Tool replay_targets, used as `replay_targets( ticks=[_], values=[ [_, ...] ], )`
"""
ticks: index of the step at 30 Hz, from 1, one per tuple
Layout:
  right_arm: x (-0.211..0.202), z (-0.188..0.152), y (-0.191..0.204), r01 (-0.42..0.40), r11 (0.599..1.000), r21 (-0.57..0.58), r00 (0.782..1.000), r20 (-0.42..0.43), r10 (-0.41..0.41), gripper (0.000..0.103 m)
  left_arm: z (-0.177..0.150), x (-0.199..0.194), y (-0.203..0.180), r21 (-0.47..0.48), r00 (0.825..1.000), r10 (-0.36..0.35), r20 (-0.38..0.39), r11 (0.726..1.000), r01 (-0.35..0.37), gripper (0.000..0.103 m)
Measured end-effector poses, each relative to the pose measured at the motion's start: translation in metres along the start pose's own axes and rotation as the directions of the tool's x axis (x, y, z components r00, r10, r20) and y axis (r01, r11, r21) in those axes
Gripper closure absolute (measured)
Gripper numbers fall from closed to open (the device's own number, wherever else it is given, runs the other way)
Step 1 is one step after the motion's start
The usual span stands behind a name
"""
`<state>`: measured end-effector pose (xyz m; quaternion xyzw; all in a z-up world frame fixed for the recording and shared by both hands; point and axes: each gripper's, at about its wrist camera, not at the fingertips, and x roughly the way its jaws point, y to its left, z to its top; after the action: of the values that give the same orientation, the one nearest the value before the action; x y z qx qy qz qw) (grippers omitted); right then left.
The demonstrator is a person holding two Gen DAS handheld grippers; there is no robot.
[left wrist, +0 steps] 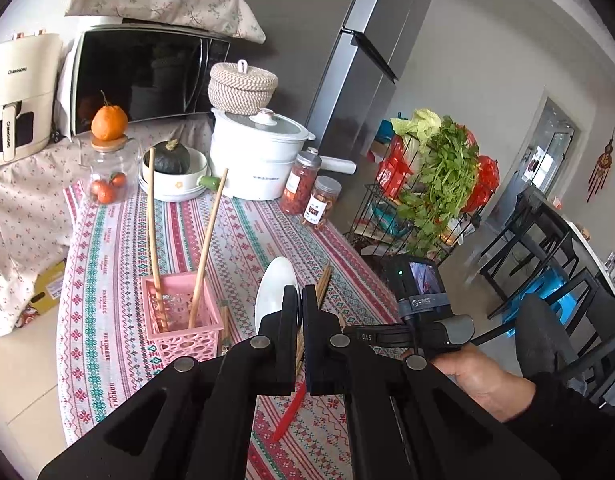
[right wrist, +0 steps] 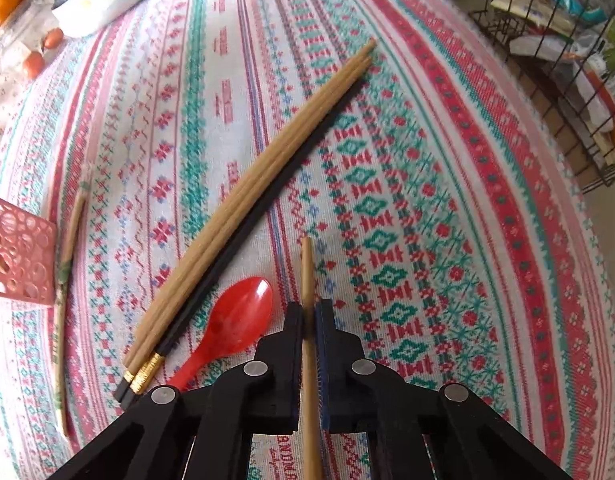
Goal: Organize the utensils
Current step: 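Grasp a single bamboo chopstick with the right tool while the left tool holds the spoon, then lower the white spoon into the pink basket and open the left tool while the right carries the chopstick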
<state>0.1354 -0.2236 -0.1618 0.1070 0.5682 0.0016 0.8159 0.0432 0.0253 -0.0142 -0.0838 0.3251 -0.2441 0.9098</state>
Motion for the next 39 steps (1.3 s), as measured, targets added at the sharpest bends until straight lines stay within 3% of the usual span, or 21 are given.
replay_targets(
  ticks=[4, 10, 13, 18, 23, 26, 28, 30, 34, 39],
  values=[
    [-0.033, 0.005, 0.004, -0.070, 0.998, -0.009, 0.993, 0.091, 0.071, 0.099, 0.004, -0.010, 0.003, -0.003, 0.999, -0.010, 0.050, 1.000, 0.010, 0.101],
    [-0.081, 0.008, 0.013, -0.169, 0.983, -0.065, 0.961, 0.209, 0.179, 0.099, 0.007, -0.019, 0.004, -0.002, 0.996, -0.010, 0.094, 1.000, 0.011, 0.101],
    [-0.085, 0.010, 0.013, -0.180, 0.981, -0.072, 0.960, 0.206, 0.192, 0.099, 0.006, -0.017, 0.004, 0.005, 0.996, -0.009, 0.094, 1.000, 0.008, 0.101],
    [-0.058, 0.016, 0.003, -0.167, 0.985, -0.037, 0.979, 0.116, 0.170, 0.098, 0.005, -0.006, 0.004, -0.001, 0.997, -0.004, 0.071, 1.000, 0.004, 0.101],
    [-0.075, 0.017, 0.009, -0.196, 0.979, -0.062, 0.963, 0.173, 0.204, 0.098, 0.014, -0.011, 0.013, -0.035, 0.992, -0.021, 0.124, 0.999, 0.026, 0.101],
    [-0.097, 0.015, 0.015, -0.222, 0.971, -0.087, 0.943, 0.233, 0.237, 0.099, 0.027, -0.022, 0.026, -0.063, 0.971, -0.026, 0.238, 0.997, 0.042, 0.101],
    [-0.110, 0.014, 0.018, -0.252, 0.963, -0.098, 0.926, 0.267, 0.269, 0.099, 0.035, -0.026, 0.033, -0.068, 0.936, -0.051, 0.349, 0.994, 0.080, 0.101],
    [-0.121, 0.014, 0.021, -0.266, 0.958, -0.109, 0.910, 0.299, 0.287, 0.099, 0.044, -0.020, 0.038, -0.074, 0.910, 0.002, 0.414, 0.997, 0.032, 0.101],
    [-0.128, 0.014, 0.023, -0.285, 0.951, -0.116, 0.897, 0.318, 0.308, 0.099, 0.053, 0.007, 0.050, -0.126, 0.899, 0.056, 0.435, 0.992, 0.000, 0.101],
    [-0.124, 0.017, 0.022, -0.291, 0.950, -0.114, 0.897, 0.313, 0.313, 0.099, 0.043, 0.043, 0.050, -0.103, 0.885, 0.179, 0.430, 0.983, -0.149, 0.101]
  ],
)
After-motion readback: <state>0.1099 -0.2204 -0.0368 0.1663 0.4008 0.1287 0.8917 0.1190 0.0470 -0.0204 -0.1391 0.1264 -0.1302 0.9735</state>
